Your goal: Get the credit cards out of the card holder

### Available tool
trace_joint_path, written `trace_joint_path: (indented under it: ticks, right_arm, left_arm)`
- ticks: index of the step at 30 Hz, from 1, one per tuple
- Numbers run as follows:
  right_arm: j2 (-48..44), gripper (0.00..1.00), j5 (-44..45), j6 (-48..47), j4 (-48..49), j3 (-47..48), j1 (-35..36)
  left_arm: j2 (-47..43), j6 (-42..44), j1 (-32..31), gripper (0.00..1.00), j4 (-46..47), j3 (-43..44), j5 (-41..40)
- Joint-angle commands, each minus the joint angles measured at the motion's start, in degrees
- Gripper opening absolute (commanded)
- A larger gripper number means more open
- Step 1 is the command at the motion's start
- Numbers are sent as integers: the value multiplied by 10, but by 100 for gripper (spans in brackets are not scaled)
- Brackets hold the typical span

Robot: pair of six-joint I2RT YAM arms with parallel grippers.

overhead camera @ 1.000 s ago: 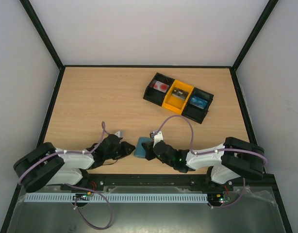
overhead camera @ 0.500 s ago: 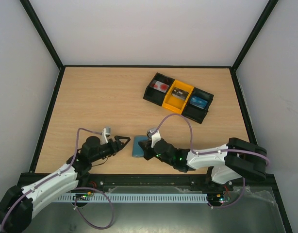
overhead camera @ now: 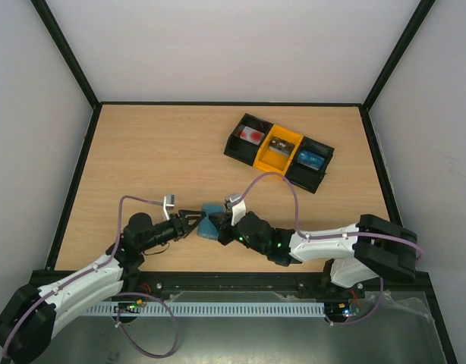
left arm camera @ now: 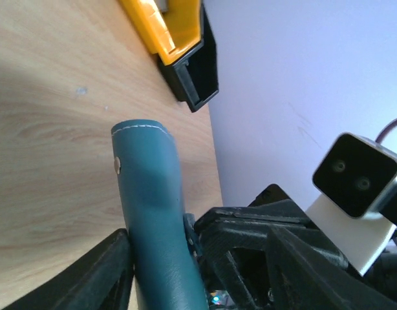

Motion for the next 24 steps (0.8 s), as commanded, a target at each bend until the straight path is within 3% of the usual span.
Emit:
trace_joint_path:
  ticks: [1,5,12,18,24]
  right_arm:
    - [-6,2,22,11,17,27,4]
    - [-6,2,23,21,15,32,4]
    - [-10,2,28,21,15,41,4]
    - [-8,2,26,21,8,51,4]
    - [-26,2,119,72,-53,34,4]
  left_arm:
    - [-21,-28,-5,51,71,-68,18]
    - [-45,-31,-10,39,50,-66,4]
    - [-50,-14,-11,28,7,-58,0]
    - [-41,6,-12,4,-19,-47,-3]
    - [-63,32,-12,3,-85,-30,-31]
